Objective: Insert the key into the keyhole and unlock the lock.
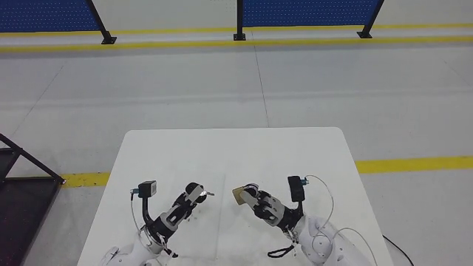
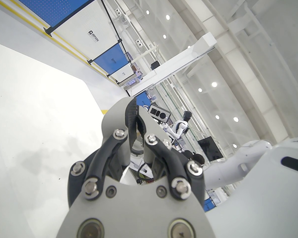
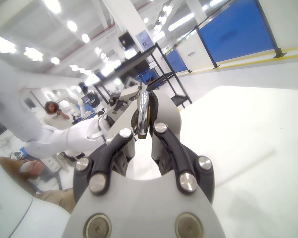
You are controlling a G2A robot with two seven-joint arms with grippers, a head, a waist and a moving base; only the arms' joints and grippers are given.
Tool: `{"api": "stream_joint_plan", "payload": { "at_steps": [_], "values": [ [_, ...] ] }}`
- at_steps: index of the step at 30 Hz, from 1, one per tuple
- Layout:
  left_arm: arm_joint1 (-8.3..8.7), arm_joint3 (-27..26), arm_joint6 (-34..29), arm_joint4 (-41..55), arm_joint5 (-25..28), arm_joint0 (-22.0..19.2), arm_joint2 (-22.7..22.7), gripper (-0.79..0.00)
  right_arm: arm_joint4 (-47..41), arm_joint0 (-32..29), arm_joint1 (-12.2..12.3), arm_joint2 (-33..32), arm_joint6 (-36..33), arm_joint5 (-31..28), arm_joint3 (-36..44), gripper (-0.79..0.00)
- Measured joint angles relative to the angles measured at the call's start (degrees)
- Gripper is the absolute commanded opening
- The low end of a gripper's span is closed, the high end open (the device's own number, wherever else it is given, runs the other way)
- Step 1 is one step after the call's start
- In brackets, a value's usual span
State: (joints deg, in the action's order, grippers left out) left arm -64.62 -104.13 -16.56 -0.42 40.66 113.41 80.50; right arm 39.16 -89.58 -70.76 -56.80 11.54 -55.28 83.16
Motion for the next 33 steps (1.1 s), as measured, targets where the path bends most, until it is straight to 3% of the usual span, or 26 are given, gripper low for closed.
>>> {"api": "stream_joint_plan", "payload": {
  "at_steps": [8, 19, 33],
  "values": [
    [-0.90, 2.45, 6.68, -0.79, 4.03, -1.42, -3.01, -0.785, -1.63, 1.14, -1.90, 3.74, 8.32, -0.85, -1.97, -0.785],
    [-2.36, 4.67, 16.05, -0.62, 13.66, -1.94, -7.26, -0.785, 8.81, -0.37, -4.45, 5.61, 26.96, 0.65, -1.98, -0.785],
    [-4.18, 7.25, 21.98, -6.83, 15.30, -3.88, -11.50, -0.785, 9.26, -0.40, -4.56, 5.81, 27.53, 1.01, -2.18, -0.785]
  ]
}}
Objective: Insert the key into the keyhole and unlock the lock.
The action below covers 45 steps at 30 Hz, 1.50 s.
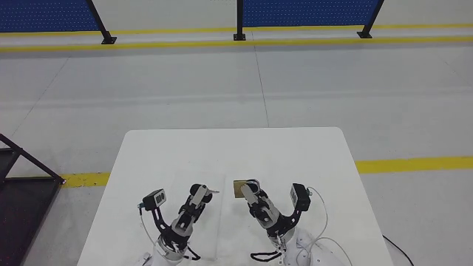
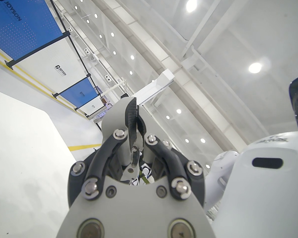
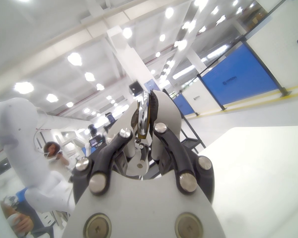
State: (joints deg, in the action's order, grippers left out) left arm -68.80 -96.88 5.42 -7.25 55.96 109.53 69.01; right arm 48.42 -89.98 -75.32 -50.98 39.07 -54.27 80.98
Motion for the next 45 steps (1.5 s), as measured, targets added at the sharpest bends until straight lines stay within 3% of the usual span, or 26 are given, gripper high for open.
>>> {"api": "stream_joint_plan", "payload": {
  "at_steps": [21, 45],
  "values": [
    [-2.71, 3.03, 9.83, -11.84, 0.00, -3.35, -4.35, -0.785, 0.00, 0.00, 0.00, 0.00, 0.00, 0.00, 0.00, -0.785],
    [-3.96, 4.64, 13.26, -14.41, 0.15, -4.22, -5.01, -0.785, 0.00, 0.00, 0.00, 0.00, 0.00, 0.00, 0.00, -0.785]
  ]
}}
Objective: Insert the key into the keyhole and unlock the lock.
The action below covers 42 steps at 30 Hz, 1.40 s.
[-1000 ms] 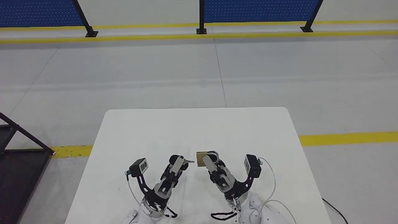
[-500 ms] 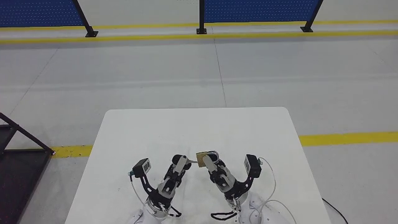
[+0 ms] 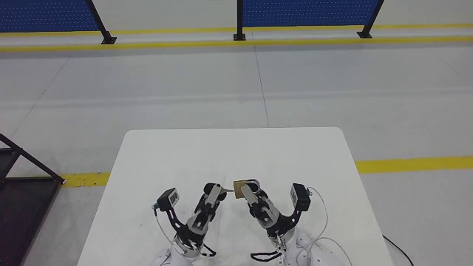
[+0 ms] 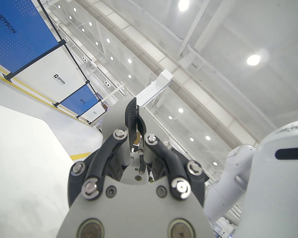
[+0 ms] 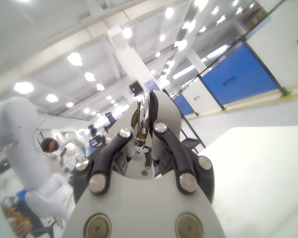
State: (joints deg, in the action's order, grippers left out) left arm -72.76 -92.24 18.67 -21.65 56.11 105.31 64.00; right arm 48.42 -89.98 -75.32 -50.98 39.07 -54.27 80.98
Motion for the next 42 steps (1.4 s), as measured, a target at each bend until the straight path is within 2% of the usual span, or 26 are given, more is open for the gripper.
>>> {"api": "stream_joint_plan", "payload": {
  "at_steps": [17, 27, 42],
  "values": [
    [-0.58, 1.03, -0.27, 0.92, 0.23, -0.89, -0.52, -0.785, 0.00, 0.00, 0.00, 0.00, 0.00, 0.00, 0.00, -0.785],
    [-0.95, 1.61, -0.16, 1.27, 0.89, -1.32, -0.72, -0.785, -3.14, -0.77, -0.08, -0.30, -3.73, 2.11, 1.89, -0.785],
    [-1.51, 1.40, 2.06, 1.27, 1.89, -1.31, -0.35, -0.785, -5.28, -1.56, -0.50, -0.73, -4.27, 3.20, 2.64, -0.785]
  ]
}}
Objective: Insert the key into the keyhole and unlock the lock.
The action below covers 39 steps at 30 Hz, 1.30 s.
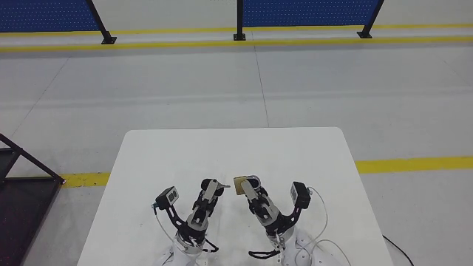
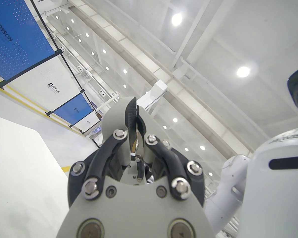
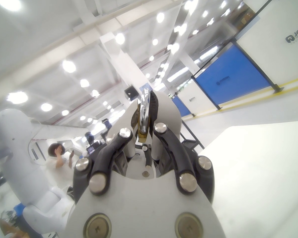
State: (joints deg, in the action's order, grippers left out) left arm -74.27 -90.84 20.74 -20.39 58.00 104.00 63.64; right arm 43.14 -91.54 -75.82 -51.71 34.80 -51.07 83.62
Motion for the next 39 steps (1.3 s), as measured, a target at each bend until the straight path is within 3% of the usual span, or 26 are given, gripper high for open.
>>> {"api": "stream_joint_plan", "payload": {
  "at_steps": [15, 30, 39],
  "values": [
    [-0.29, -0.53, 1.15, -0.33, -0.62, -0.24, 0.06, -0.785, -1.06, -0.79, -0.09, -0.03, -1.38, 1.95, 1.95, -0.785],
    [-2.95, 2.28, 25.66, -22.57, -0.21, -0.57, -2.46, -0.785, -0.26, -1.39, -1.17, 0.91, 2.75, 3.65, 2.06, -0.785],
    [-4.84, 4.20, 27.82, -25.47, -2.27, -1.40, -3.02, -0.785, -0.32, -1.73, -1.44, 0.67, 3.04, 3.53, 2.14, -0.785]
  ]
}}
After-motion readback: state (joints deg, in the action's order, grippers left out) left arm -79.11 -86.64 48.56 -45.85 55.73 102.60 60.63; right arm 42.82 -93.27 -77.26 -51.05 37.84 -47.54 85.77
